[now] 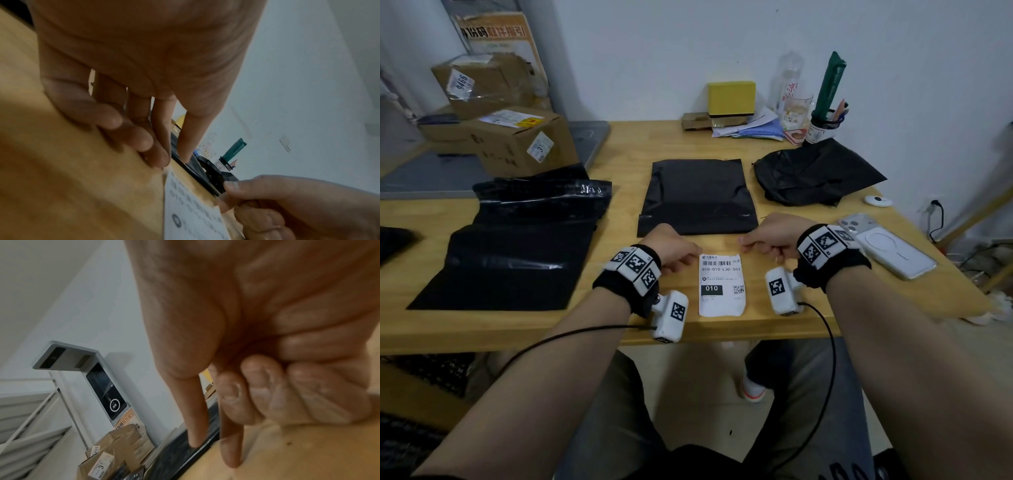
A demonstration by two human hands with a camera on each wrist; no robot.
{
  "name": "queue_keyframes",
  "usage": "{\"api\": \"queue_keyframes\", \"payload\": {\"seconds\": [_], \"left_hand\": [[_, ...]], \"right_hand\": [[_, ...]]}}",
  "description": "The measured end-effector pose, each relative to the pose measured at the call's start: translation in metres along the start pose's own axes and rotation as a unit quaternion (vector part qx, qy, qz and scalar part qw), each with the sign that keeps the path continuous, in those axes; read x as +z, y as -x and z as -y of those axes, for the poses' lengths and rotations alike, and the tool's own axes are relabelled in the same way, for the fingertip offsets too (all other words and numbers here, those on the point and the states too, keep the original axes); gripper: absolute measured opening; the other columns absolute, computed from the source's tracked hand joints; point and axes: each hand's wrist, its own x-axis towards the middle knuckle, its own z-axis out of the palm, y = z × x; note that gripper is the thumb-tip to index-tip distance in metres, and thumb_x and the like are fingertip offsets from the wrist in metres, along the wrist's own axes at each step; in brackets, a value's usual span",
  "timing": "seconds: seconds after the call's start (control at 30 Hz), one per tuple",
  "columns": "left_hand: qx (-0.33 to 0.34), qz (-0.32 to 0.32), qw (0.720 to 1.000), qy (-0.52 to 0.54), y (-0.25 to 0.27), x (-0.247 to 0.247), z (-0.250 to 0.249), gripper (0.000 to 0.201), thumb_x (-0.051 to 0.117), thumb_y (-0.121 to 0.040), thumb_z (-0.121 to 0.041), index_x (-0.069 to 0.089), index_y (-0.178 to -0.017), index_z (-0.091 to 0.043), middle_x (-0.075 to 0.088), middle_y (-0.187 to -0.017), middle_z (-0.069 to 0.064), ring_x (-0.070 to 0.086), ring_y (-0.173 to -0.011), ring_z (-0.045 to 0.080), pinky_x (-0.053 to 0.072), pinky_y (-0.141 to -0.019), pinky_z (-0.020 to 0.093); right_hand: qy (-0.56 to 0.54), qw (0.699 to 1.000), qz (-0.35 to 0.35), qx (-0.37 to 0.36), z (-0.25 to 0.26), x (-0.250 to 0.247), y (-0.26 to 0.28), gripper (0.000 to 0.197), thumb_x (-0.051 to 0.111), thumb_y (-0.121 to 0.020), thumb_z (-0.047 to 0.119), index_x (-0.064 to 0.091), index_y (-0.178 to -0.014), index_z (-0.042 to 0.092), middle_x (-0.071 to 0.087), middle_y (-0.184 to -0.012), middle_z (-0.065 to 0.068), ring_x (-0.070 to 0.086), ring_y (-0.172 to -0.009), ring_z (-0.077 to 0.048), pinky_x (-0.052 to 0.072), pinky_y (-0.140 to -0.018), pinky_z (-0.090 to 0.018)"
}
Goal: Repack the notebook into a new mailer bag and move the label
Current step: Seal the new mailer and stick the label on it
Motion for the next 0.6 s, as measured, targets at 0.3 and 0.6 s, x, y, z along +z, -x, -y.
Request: {"api": "queue_keyframes", "payload": {"seconds": [0.3, 0.6], "left_hand": [[0.017, -0.053, 0.994, -0.09, 0.012, 0.011, -0.013, 0.026, 0.082, -0.076, -0.031, 0.077, -0.083, -0.007, 0.076, -0.077, 0.005, 0.062, -0.059, 0.015, 0.052, -0.055, 0.025], [0.015, 0.004, 0.999, 0.05, 0.019, 0.002, -0.01, 0.018, 0.078, -0.082, -0.027, 0.078, -0.096, -0.015, 0.074, -0.089, 0.002, 0.056, -0.071, 0.012, 0.035, -0.058, 0.025]], "right_hand": [[0.097, 0.994, -0.043, -0.007, -0.001, 0.011, 0.006, 0.036, 0.086, -0.076, 0.038, 0.06, -0.074, 0.014, 0.051, -0.059, -0.001, 0.041, -0.049, -0.016, 0.036, -0.05, -0.025], [0.123, 0.992, -0.014, -0.023, 0.001, 0.014, 0.004, 0.057, 0.091, -0.054, 0.058, 0.068, -0.082, 0.014, 0.055, -0.059, 0.003, 0.043, -0.055, -0.016, 0.036, -0.052, -0.029]]}}
